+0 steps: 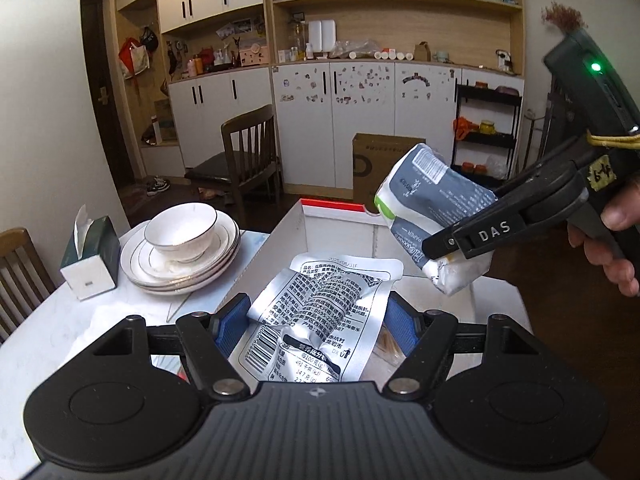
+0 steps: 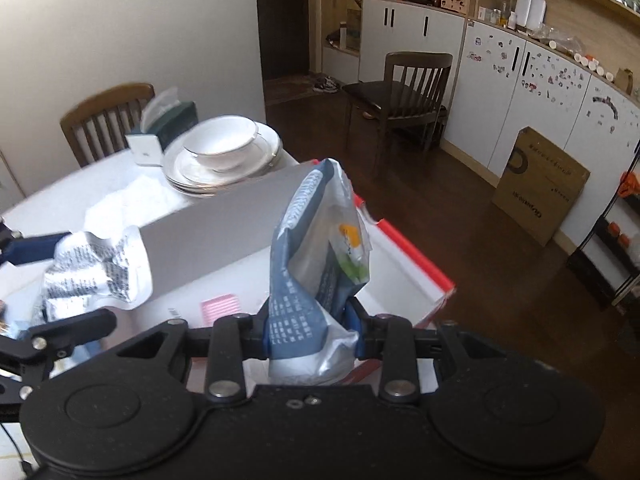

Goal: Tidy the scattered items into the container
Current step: 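Carry the wipes pack and blister pack with both grippers over the box, then lower and open both grippers to drop the packs into the box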

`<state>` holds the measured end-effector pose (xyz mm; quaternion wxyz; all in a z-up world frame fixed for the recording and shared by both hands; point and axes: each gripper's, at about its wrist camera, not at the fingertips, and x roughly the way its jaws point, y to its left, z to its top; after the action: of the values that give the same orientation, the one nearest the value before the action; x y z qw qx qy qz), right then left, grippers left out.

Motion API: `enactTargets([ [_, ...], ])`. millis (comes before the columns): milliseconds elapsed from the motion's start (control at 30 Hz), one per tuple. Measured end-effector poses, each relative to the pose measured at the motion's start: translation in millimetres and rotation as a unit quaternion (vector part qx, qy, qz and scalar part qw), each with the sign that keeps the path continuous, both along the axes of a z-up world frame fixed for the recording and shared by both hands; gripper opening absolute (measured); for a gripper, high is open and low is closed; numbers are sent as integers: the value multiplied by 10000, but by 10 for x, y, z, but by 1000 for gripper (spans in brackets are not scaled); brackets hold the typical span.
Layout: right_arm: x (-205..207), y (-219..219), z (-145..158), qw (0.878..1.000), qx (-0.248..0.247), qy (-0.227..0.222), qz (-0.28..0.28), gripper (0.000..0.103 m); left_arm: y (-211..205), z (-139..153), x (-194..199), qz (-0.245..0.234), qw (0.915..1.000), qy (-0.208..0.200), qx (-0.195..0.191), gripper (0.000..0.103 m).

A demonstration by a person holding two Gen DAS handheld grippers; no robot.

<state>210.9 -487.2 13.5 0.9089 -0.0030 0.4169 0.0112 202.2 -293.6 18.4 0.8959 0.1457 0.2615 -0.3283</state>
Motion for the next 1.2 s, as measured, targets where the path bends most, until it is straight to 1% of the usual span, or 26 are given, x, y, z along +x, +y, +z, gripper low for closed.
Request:
enactTargets([
  [133, 209, -43, -137, 9997, -171, 157, 79, 34, -128, -78, 174, -8, 9998, -24, 208, 72],
  [300, 384, -53, -319, 9987, -338, 319, 202, 33, -290, -204, 411, -37, 9988, 114, 485, 72],
  [433, 462, -28, -451, 9972, -443, 497, 347, 33, -421, -331, 563, -55, 9969, 237, 754, 72],
  [667, 533, 7, -613, 9946, -632, 708, 428, 33, -540, -540, 766, 90, 9930, 540, 1042, 72],
  [767, 539, 8, -675, 9941, -568, 805, 457, 33, -572, -623, 823, 136, 9907, 677, 1171, 72],
  [833, 530, 34, -699, 9935, -643, 793, 504, 33, -591, -661, 848, 154, 9896, 741, 1225, 72],
  [1000, 534, 56, -711, 9935, -666, 742, 547, 34, -630, -781, 925, 167, 9846, 1114, 1335, 72],
  [1200, 587, 130, -758, 9910, -753, 809, 755, 34, -690, -882, 941, 113, 9792, 1291, 1564, 72],
])
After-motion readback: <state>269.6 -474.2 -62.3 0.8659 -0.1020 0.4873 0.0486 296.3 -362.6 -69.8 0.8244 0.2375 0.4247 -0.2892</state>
